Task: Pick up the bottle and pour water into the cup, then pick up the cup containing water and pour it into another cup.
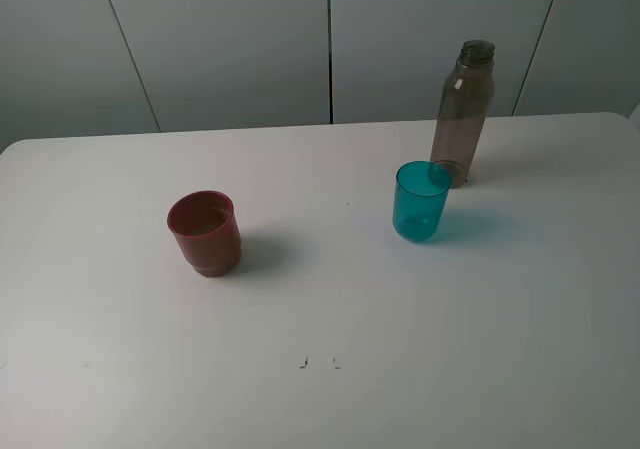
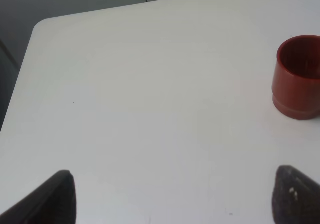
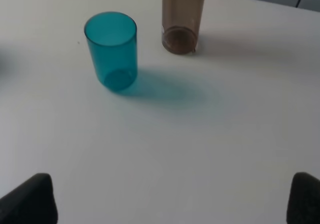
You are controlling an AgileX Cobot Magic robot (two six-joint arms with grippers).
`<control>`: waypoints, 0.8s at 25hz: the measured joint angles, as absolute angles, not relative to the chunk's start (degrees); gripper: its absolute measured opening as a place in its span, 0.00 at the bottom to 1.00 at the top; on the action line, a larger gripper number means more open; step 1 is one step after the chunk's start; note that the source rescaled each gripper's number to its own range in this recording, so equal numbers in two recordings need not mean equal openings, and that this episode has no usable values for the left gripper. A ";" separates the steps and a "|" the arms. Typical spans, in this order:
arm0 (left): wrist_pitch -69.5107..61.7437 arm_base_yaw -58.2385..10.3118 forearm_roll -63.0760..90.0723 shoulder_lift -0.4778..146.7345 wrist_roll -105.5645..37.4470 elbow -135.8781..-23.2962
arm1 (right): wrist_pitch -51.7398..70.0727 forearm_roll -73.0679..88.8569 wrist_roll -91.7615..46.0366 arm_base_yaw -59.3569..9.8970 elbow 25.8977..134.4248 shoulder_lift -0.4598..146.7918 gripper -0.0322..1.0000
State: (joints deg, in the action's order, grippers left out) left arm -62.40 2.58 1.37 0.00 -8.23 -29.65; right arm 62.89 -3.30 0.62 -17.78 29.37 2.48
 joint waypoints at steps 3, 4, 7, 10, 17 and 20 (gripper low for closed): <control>-62.40 2.58 1.37 0.00 -8.23 -29.65 | 62.89 -2.47 0.53 -17.78 29.37 0.19 0.98; -62.40 2.58 1.37 0.00 -8.23 -29.65 | 62.89 -2.03 0.38 -17.78 29.37 0.08 0.98; -62.40 2.58 1.37 0.00 -8.23 -29.65 | 62.89 -0.66 0.39 -17.78 29.37 0.08 0.98; -62.40 2.58 1.37 0.00 -8.23 -29.65 | 62.89 -0.55 0.39 -17.68 29.37 0.08 0.98; -62.40 2.58 1.37 0.00 -8.23 -29.65 | 62.89 -0.55 0.39 -9.36 29.37 -0.02 0.98; -62.40 2.58 1.37 0.00 -8.23 -29.65 | 62.89 -0.55 0.39 -3.08 29.37 -0.02 0.98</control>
